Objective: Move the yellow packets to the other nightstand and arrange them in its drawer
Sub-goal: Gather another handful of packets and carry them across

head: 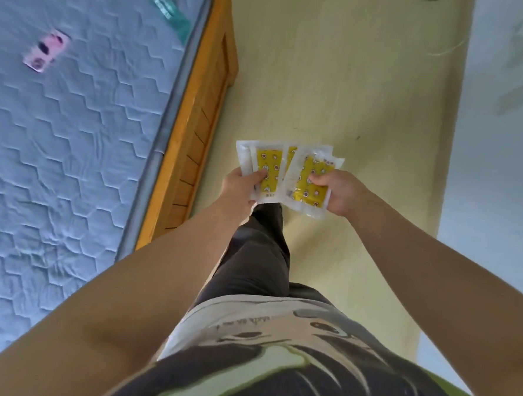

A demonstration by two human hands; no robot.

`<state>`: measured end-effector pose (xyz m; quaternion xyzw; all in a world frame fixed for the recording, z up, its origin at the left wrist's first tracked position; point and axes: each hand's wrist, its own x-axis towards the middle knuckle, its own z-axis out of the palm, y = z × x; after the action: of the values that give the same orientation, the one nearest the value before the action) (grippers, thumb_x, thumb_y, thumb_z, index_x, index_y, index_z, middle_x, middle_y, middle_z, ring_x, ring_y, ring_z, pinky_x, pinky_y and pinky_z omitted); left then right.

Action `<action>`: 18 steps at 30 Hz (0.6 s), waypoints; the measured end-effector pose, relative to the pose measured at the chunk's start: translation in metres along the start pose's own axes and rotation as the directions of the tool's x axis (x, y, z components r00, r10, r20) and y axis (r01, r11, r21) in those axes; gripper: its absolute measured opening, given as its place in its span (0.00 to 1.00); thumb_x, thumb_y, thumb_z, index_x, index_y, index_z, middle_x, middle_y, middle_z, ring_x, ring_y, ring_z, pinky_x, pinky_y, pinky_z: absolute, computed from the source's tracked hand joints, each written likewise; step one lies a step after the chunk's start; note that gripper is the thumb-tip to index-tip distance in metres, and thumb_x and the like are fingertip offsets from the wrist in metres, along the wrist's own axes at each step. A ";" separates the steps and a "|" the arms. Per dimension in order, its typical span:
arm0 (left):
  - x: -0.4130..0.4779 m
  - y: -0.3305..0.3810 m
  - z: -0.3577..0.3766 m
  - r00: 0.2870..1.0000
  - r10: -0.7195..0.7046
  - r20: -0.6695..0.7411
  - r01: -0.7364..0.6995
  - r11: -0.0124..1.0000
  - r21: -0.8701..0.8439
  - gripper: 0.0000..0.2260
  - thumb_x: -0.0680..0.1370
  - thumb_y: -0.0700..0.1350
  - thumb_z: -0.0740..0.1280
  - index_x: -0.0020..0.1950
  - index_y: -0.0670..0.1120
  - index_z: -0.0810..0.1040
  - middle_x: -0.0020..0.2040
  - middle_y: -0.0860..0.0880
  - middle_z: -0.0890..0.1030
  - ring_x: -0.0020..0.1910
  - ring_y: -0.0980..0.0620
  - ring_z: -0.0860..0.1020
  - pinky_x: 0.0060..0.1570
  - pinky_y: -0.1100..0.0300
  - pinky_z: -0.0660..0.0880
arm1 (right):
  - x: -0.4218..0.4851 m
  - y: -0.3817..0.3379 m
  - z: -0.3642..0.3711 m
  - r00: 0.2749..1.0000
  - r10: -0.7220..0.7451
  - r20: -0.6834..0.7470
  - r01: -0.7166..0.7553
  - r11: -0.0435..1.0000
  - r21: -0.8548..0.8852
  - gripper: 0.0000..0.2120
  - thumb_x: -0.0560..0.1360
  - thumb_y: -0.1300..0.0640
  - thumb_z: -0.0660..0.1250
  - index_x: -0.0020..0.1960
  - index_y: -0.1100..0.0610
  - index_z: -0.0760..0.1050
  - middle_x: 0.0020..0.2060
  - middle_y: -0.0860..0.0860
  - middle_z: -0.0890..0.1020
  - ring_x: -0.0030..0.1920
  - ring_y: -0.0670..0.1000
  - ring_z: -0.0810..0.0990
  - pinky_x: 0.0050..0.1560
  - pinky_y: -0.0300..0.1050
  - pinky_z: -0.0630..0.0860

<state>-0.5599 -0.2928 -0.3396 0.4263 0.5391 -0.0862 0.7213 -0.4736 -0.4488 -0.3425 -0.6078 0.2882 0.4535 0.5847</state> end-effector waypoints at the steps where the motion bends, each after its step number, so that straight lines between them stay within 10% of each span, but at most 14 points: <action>1: 0.012 0.018 0.003 1.000 -0.007 -0.023 0.007 1.000 -0.030 0.09 0.76 0.38 0.70 0.53 0.45 0.74 0.44 0.50 0.80 0.38 0.52 0.80 0.34 0.57 0.79 | 0.013 -0.022 0.011 1.000 -0.006 -0.010 0.005 0.999 -0.042 0.18 0.74 0.69 0.66 0.64 0.65 0.73 0.59 0.61 0.79 0.58 0.61 0.79 0.59 0.61 0.74; 10: 0.107 0.156 -0.013 0.977 -0.061 -0.204 -0.001 0.957 -0.291 0.05 0.75 0.39 0.72 0.44 0.46 0.77 0.44 0.47 0.83 0.46 0.46 0.83 0.54 0.47 0.79 | 0.107 -0.191 0.155 0.997 0.012 0.073 0.023 0.885 -0.464 0.08 0.72 0.71 0.68 0.50 0.65 0.76 0.49 0.61 0.80 0.51 0.60 0.79 0.57 0.63 0.74; 18: 0.164 0.236 -0.046 0.888 -0.176 -0.425 -0.142 0.775 -0.616 0.04 0.75 0.39 0.72 0.46 0.45 0.77 0.43 0.46 0.82 0.46 0.44 0.82 0.54 0.40 0.78 | 0.192 -0.270 0.306 0.966 0.078 0.246 0.163 0.553 -0.817 0.22 0.70 0.63 0.72 0.63 0.63 0.74 0.57 0.56 0.80 0.56 0.58 0.79 0.61 0.58 0.74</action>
<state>-0.3880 -0.0584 -0.3585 0.1620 0.6950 0.1965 0.6724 -0.2201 -0.0760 -0.3626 -0.7552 -0.0523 0.5947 0.2707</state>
